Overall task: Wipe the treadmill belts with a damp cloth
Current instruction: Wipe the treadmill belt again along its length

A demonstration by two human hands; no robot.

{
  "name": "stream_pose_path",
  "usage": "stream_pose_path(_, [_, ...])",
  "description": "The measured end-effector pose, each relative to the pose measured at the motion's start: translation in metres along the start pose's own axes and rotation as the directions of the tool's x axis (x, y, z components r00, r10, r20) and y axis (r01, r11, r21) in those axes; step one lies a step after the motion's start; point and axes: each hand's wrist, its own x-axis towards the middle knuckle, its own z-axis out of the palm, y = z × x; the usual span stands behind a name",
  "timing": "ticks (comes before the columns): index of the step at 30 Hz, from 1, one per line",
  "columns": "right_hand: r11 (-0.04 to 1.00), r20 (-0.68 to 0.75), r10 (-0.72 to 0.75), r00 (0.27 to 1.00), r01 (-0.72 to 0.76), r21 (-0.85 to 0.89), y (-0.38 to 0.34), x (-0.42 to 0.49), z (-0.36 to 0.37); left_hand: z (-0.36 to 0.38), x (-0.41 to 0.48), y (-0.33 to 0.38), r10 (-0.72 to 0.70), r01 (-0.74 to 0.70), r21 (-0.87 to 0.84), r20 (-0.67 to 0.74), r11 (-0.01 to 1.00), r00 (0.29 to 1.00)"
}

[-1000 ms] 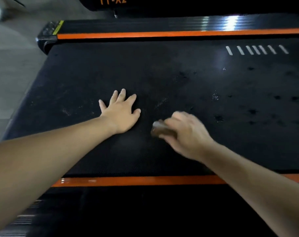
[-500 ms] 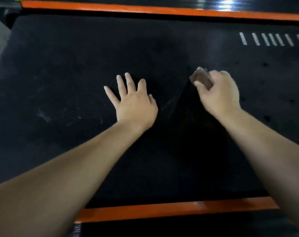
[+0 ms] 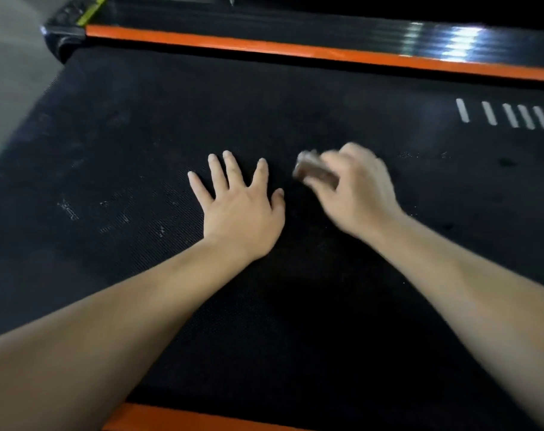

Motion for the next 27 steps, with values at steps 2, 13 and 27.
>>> stream_pose_path(2, [0.997,0.071,-0.079,0.994,0.079,0.008,0.011,0.001,-0.004,0.000,0.003,0.010,-0.039,0.040,-0.011,0.010,0.999,0.999])
stream_pose_path(13, [0.994,0.116,-0.112,0.987,0.111,0.015,0.038,0.033,-0.011,0.003,0.001,0.021,-0.064,0.065,0.029,-0.030,0.997,0.997])
stream_pose_path(27, [0.965,0.014,0.264,0.964,-0.264,0.001,0.071,0.130,-0.007,0.008,0.001,0.023,-0.054,0.057,0.062,-0.054,0.996,0.997])
